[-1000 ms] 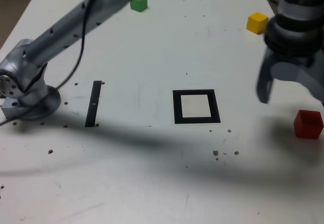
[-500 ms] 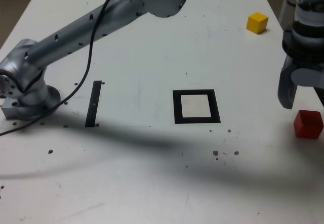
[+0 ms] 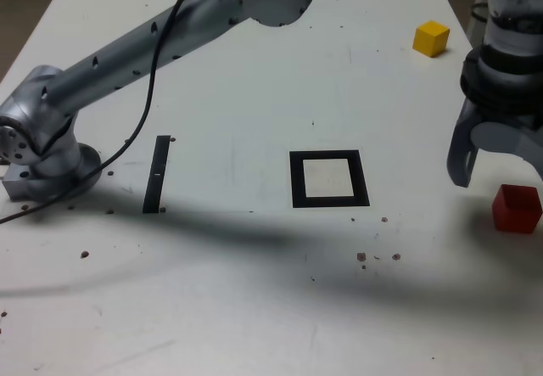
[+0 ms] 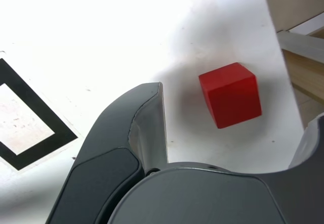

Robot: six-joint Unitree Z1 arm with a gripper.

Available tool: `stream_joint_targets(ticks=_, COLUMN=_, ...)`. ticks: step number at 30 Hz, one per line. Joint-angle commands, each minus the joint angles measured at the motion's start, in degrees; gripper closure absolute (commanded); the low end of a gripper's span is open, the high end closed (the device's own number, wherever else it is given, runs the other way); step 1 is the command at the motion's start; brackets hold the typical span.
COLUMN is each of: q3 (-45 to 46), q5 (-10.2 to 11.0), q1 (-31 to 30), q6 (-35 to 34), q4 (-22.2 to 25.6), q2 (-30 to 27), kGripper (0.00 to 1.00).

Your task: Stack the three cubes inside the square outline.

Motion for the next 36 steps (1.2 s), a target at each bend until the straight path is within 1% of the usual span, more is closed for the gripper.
stream_joint_targets(ticks=1, q3=-1.56, q5=-0.43, q1=0.13, q6=0.27, q4=0.75, q2=1.58, kGripper=0.04)
stream_joint_targets(ticks=6, q3=-5.14, q5=-1.62, q1=0.38, q6=0.7, q4=0.76, q2=6.13, kGripper=0.07)
stream_joint_targets(ticks=8, q3=-5.78, q5=-1.53, q1=0.38, q6=0.86, q4=0.76, q2=6.99, kGripper=0.08)
stream_joint_targets(ticks=12, q3=-5.72, q5=-1.15, q1=0.38, q6=1.2, q4=0.77, q2=7.56, kGripper=0.08)
stream_joint_targets(ticks=19, q3=-6.0, q5=-1.09, q1=0.38, q6=1.29, q4=0.76, q2=7.89, kGripper=0.09)
stream_joint_targets(ticks=23, q3=-5.76, q5=-1.04, q1=0.38, q6=1.36, q4=0.81, q2=7.8, kGripper=0.13)
stream_joint_targets(ticks=30, q3=-5.09, q5=-0.76, q1=0.55, q6=1.58, q4=0.84, q2=7.53, kGripper=0.31)
stream_joint_targets(ticks=32, q3=-4.92, q5=-0.65, q1=0.55, q6=1.49, q4=0.84, q2=7.29, kGripper=0.39)
stream_joint_targets(ticks=36, q3=-4.96, q5=0.01, q1=0.47, q6=1.32, q4=0.8, q2=6.76, kGripper=0.59)
